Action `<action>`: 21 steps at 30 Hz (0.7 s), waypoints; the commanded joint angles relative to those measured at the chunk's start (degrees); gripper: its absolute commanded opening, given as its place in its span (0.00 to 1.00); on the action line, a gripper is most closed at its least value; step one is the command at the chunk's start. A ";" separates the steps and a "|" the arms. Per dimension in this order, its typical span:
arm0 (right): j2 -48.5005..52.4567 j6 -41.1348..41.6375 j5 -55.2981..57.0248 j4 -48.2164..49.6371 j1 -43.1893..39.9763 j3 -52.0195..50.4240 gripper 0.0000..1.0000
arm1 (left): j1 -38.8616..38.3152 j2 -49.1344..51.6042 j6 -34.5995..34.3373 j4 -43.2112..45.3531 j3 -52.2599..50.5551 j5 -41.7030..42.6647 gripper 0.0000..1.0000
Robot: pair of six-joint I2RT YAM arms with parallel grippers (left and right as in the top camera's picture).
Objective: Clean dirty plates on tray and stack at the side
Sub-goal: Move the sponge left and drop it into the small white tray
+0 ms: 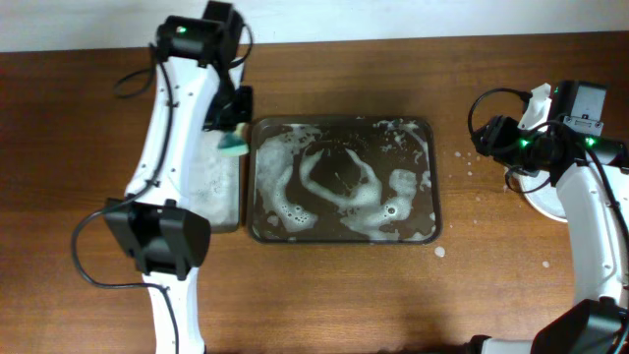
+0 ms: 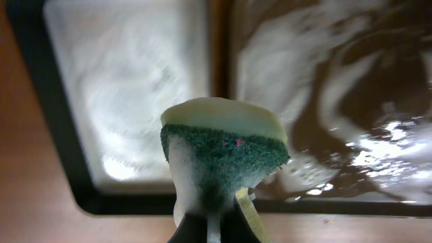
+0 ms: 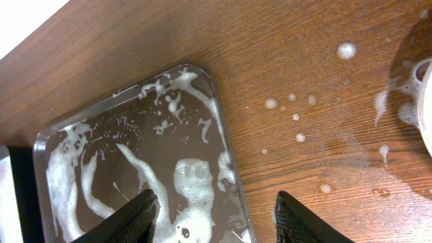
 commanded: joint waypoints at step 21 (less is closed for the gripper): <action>0.63 -1.86 4.35 -0.55 0.46 0.48 0.65 | 5.81 -0.90 -0.31 28.59 -32.41 -6.16 0.07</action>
